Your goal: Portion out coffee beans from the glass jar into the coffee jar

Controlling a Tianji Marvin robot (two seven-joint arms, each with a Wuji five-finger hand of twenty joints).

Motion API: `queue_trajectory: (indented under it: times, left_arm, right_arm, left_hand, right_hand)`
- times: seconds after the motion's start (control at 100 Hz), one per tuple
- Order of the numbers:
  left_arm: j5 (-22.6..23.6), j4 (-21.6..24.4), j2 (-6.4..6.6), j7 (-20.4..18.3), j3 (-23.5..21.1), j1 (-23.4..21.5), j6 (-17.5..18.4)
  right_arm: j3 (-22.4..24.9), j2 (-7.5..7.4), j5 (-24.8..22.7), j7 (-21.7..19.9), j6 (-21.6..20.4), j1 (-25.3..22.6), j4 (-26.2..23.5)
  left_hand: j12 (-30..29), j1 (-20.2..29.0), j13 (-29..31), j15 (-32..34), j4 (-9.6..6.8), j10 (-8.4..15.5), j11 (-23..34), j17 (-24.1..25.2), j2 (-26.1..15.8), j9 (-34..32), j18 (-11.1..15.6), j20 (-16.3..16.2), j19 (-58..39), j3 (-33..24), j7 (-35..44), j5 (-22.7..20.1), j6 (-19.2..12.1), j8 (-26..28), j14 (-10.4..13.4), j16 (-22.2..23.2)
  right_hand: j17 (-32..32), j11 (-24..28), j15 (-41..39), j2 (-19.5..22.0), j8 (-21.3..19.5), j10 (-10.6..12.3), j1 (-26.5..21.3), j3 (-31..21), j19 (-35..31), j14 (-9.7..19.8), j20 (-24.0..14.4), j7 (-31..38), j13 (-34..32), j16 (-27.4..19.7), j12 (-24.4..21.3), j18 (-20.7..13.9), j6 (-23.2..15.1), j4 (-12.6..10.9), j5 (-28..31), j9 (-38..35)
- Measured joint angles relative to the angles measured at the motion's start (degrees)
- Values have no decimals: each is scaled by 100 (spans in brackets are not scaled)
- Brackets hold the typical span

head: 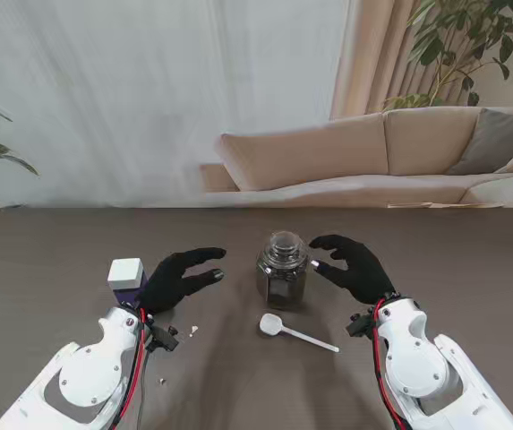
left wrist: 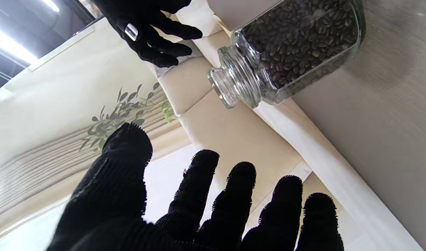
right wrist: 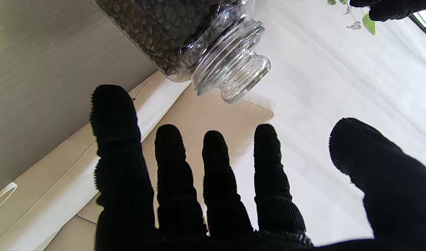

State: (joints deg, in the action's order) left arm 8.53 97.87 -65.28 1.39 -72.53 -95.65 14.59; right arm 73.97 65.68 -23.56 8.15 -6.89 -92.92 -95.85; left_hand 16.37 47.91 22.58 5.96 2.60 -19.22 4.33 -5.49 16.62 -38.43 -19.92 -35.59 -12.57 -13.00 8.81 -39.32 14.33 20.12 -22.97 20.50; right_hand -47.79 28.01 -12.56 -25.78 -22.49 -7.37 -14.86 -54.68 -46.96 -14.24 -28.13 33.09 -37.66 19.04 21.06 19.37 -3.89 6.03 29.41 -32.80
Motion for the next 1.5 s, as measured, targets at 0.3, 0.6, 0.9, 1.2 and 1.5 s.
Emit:
queue_trajectory:
  times: [0.3, 0.6, 0.9, 1.2, 1.5]
  left_arm:
    - [107, 89, 1, 46, -38, -91, 1]
    - [65, 50, 8, -52, -34, -47, 10]
    - [199, 111, 6, 15, -147, -155, 56]
    - [274, 245, 6, 114, -244, -283, 135]
    - [316, 267, 6, 120, -327, -336, 221]
  right_arm:
    - [97, 0, 27, -57, 4, -76, -96]
    - [96, -6, -40, -44, 49, -86, -119]
    - [-165, -38, -870, 245, 473, 82, -195]
    - [-840, -70, -1407, 228, 1164, 960, -40]
    - [-1574, -32, -1554, 11, 1658, 1878, 532]
  left_hand:
    - [0, 0, 0, 0, 0, 0, 0, 0, 0, 0, 4, 5, 0, 0, 0, 0, -1, -1, 9, 0]
    - [0, 0, 0, 0, 0, 1, 0, 0, 0, 0, 5, 6, 0, 0, 0, 0, -2, -5, 9, 0]
    - [0, 0, 0, 0, 0, 1, 0, 0, 0, 0, 5, 6, 0, 0, 0, 0, -3, -8, 10, 0]
    - [0, 0, 0, 0, 0, -1, 0, 0, 0, -4, 6, 6, 0, 1, 0, 0, -3, -9, 10, 0]
    - [-1, 0, 1, 0, 0, -5, 0, 0, 0, -6, 5, 6, 0, 47, 0, 0, -3, -8, 10, 0]
  right_hand:
    - [0, 0, 0, 0, -23, 0, 0, 0, 35, 0, -4, 0, -1, 0, -1, 0, 0, 0, 0, -5]
    - [0, 0, 0, 0, -28, 0, 0, -1, 68, 0, -15, -5, -2, 0, -1, 0, 0, 0, 47, -7]
    - [0, 0, 0, 0, -30, 0, 0, -1, 74, 0, -29, -46, -2, 0, -1, 0, -43, 0, 103, -7]
    - [0, -29, 0, -10, -51, 1, 69, 44, 76, 12, -144, -51, 4, -48, -1, 0, -225, 0, 108, 75]
    - [0, 19, 51, -10, -53, 12, 69, 44, 76, 55, -145, -64, 68, -65, -1, 0, -360, 0, 108, 212]
